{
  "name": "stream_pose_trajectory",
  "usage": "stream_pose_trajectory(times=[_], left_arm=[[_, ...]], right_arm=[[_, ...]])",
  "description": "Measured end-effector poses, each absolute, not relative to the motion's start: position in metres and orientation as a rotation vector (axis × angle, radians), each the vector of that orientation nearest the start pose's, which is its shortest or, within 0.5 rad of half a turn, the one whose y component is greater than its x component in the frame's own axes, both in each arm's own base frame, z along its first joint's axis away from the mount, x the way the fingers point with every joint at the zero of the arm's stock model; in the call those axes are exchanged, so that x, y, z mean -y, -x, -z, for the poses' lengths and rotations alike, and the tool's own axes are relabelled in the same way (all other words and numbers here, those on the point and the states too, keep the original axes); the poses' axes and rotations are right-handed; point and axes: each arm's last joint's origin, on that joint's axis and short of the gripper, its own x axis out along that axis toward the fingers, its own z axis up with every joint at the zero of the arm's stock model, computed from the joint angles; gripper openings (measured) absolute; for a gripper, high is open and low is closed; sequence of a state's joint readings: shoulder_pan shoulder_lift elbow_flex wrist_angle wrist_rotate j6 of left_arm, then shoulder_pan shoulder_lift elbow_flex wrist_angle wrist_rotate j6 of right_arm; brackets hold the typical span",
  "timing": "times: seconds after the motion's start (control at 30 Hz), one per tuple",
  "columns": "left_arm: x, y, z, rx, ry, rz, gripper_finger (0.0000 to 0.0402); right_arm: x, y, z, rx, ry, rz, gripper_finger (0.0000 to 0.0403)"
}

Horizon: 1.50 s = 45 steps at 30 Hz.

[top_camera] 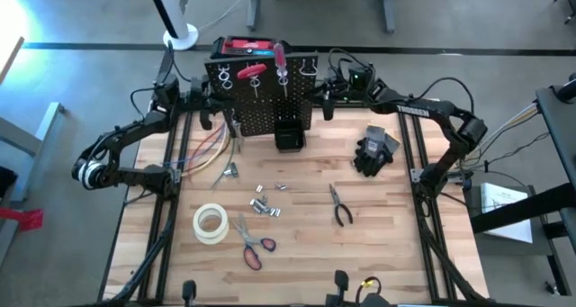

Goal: Hang tools onto peg board
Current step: Adjust the peg board

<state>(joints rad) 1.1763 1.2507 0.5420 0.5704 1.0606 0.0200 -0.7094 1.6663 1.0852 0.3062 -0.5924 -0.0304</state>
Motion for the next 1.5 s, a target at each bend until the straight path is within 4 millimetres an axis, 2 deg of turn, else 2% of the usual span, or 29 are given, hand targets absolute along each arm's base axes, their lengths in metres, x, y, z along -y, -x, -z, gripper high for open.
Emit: stream_pose_trajectory(times=[0.27, 0.53, 0.73, 1.0, 1.13, 1.5], left_arm=[[-0.192, -0.144, -0.230, -0.064, 0.109, -0.083, 0.0053], [-0.167, -0.164, -0.232, -0.057, 0.091, -0.068, 0.0049], [-0.158, -0.186, -0.237, -0.021, 0.073, -0.059, 0.0047], [-0.176, -0.209, -0.251, -0.018, 0.080, -0.046, 0.0047], [-0.189, -0.223, -0.254, -0.010, 0.070, -0.036, 0.0047], [-0.218, -0.258, -0.277, 0.033, 0.014, 0.027, 0.0048]], right_arm=[[0.207, -0.272, -0.255, -0.293, -0.164, 0.098, 0.0075], [0.173, -0.235, -0.268, -0.267, -0.139, 0.142, 0.0073], [0.162, -0.220, -0.277, -0.273, -0.135, 0.163, 0.0070], [0.160, -0.209, -0.283, -0.310, -0.078, 0.250, 0.0070], [0.158, -0.198, -0.294, -0.287, -0.037, 0.295, 0.0070], [0.150, -0.165, -0.315, -0.271, 0.043, 0.370, 0.0070]])
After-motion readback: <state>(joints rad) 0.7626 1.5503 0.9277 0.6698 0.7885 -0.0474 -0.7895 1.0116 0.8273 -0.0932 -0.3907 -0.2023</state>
